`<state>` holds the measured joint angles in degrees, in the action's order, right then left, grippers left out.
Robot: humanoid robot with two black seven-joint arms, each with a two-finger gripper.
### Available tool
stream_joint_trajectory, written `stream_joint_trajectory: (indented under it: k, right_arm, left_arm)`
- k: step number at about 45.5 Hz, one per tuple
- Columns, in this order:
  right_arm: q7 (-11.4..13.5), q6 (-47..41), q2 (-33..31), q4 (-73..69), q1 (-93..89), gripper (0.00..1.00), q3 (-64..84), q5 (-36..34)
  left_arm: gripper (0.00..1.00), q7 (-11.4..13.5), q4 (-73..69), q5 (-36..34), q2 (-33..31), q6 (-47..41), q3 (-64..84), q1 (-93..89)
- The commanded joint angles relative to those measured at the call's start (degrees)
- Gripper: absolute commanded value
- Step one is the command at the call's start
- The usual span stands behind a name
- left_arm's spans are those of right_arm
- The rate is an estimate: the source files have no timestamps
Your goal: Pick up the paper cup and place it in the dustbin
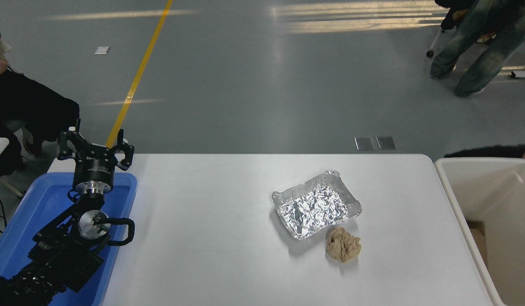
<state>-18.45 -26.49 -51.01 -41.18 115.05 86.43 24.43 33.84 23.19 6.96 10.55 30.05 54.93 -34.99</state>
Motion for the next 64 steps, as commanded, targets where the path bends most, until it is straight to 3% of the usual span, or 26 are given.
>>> stream_joint_trajectory:
  k: [1, 10, 15, 29, 42, 56, 57, 58, 59, 64]
  right_arm:
    - [-0.36, 2.58, -6.12, 7.43, -13.61, 0.0, -9.16, 0.0]
    - [0.79, 6.54, -6.21, 9.54, -28.01, 0.0, -18.74, -1.32]
    - [3.42, 9.79, -5.16, 11.21, -39.43, 0.0, -27.17, -2.99]
    - [8.69, 14.8, 8.11, 21.14, -68.54, 0.0, -51.52, -5.89]
    - [12.91, 17.62, 12.68, 23.07, -75.4, 0.0, -59.53, -6.24]
    - [14.23, 18.85, 14.53, 23.34, -75.41, 0.0, -59.79, -6.33]
    - [14.23, 18.85, 14.53, 23.34, -75.41, 0.24, -59.79, -6.33]
    - [14.23, 18.85, 14.53, 23.08, -75.41, 0.65, -59.79, -6.33]
    - [14.15, 18.85, 14.53, 22.9, -74.8, 0.99, -59.79, -6.42]
    - [14.15, 18.06, 14.36, 22.29, -74.44, 1.0, -59.45, -7.38]
  left_arm:
    - [0.99, -0.01, 0.01, 0.07, 0.0, -0.08, 0.0, 0.01]
    - [0.99, -0.01, 0.01, 0.07, 0.0, -0.08, 0.0, 0.01]
    - [0.99, -0.01, 0.01, 0.07, 0.0, -0.08, 0.0, 0.01]
    - [0.99, -0.01, 0.01, 0.07, 0.0, -0.08, 0.0, 0.01]
    - [0.99, 0.08, 0.01, 0.07, 0.0, -0.08, 0.09, 0.01]
    - [0.99, 0.08, 0.01, 0.07, 0.0, -0.08, 0.09, 0.01]
    - [0.99, 0.08, 0.01, 0.07, 0.0, -0.08, 0.09, 0.01]
    - [0.99, 0.08, 0.01, 0.07, 0.0, -0.08, 0.09, 0.01]
    - [0.99, 0.08, 0.01, 0.07, 0.0, -0.08, 0.09, 0.01]
    - [0.99, 0.08, 0.01, 0.07, 0.0, -0.08, 0.0, 0.01]
